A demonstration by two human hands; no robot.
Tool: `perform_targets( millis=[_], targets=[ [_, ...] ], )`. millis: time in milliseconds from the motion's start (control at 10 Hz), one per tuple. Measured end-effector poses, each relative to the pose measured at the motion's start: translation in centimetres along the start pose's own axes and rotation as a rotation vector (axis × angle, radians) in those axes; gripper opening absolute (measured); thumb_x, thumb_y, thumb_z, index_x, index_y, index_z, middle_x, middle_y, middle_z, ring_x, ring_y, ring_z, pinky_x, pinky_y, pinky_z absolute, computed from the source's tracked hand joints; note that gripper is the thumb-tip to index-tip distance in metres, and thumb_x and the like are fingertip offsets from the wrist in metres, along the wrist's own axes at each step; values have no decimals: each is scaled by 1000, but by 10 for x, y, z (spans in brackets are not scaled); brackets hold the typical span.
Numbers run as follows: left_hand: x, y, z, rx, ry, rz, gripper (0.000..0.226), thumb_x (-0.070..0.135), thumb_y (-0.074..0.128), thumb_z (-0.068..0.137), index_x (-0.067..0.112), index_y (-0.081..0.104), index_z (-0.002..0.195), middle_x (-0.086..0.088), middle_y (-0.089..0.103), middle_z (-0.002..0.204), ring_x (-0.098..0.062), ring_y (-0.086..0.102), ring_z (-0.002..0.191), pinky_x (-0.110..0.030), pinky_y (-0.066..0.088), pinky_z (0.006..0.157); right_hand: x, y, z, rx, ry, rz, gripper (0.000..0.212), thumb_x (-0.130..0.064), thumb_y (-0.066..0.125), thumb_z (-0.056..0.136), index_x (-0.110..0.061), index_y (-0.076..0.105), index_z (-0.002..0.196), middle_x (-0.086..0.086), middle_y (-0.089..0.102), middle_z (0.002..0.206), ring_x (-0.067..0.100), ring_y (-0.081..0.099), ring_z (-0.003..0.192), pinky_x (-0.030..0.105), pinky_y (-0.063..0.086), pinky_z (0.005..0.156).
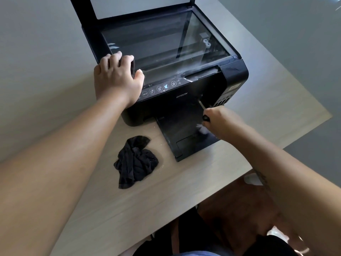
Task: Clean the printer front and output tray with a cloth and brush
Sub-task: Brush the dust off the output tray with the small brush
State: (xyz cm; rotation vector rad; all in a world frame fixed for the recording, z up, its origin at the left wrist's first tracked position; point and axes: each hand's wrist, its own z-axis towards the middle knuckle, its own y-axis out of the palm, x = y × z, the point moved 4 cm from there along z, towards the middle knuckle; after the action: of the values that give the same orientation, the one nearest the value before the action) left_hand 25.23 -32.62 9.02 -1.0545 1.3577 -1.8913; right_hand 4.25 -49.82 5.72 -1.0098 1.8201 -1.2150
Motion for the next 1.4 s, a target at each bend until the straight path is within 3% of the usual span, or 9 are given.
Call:
perform_targets(
  millis=[300,400,700,900,1000,1100,1200,1300,1400],
  targets=[
    [0,0,0,-7,-9,-2,51,50,34,93,28,40,140,-3,29,156,-27,19,143,-40,13,115,3,-2,-3,21,-98,241,9,-20,69,85,-12,67,89,6,64,80,23,58,73,27,45,64],
    [-1,0,0,-6,-10,-6,52,49,34,93,29,40,140,-3,29,156,-26,19,143,-40,13,116,8,0,2,95,-43,214,10,-20,68,86,-11,66,89,8,62,78,28,59,73,31,48,64],
    [0,0,0,0,-3,-6,51,49,34,93,28,41,139,-3,30,155,-26,20,142,-40,14,115,-6,13,-3,-87,-25,278,17,-25,68,87,-8,66,88,10,63,80,29,59,75,34,48,68],
    [0,0,0,5,-4,-13,51,48,35,93,28,42,139,-3,30,155,-27,20,142,-40,14,115,-13,17,-5,-35,41,329,14,-22,67,86,-10,65,80,7,64,77,29,61,74,35,51,65],
    [-1,1,0,9,-1,-9,51,48,35,93,28,42,139,-3,31,155,-27,21,142,-41,15,115,17,4,-17,302,270,253,19,-27,60,91,-19,51,76,4,50,70,30,46,66,30,32,53],
    [-1,1,1,12,0,-8,50,49,35,93,28,42,138,-3,31,155,-27,21,142,-40,15,115,5,19,-31,274,174,296,20,-27,60,91,-15,51,78,4,52,68,29,48,60,29,32,52],
    [-1,1,0,5,-5,-4,51,49,35,93,29,41,139,-2,30,155,-26,21,141,-40,15,115,-30,49,-42,27,37,583,19,-31,60,91,-15,57,81,-1,65,64,12,54,53,27,41,49],
    [-1,1,0,2,-4,-4,51,49,34,93,29,41,140,-2,30,155,-26,21,141,-40,15,115,-11,56,-42,54,166,741,16,-30,57,94,-18,62,84,1,68,62,7,52,49,25,41,52],
    [0,0,1,7,4,-3,51,49,35,93,28,41,140,-2,30,155,-27,21,141,-40,15,114,32,33,-45,355,397,558,21,-31,51,97,-17,61,84,2,64,68,20,56,61,27,36,52]
  ],
)
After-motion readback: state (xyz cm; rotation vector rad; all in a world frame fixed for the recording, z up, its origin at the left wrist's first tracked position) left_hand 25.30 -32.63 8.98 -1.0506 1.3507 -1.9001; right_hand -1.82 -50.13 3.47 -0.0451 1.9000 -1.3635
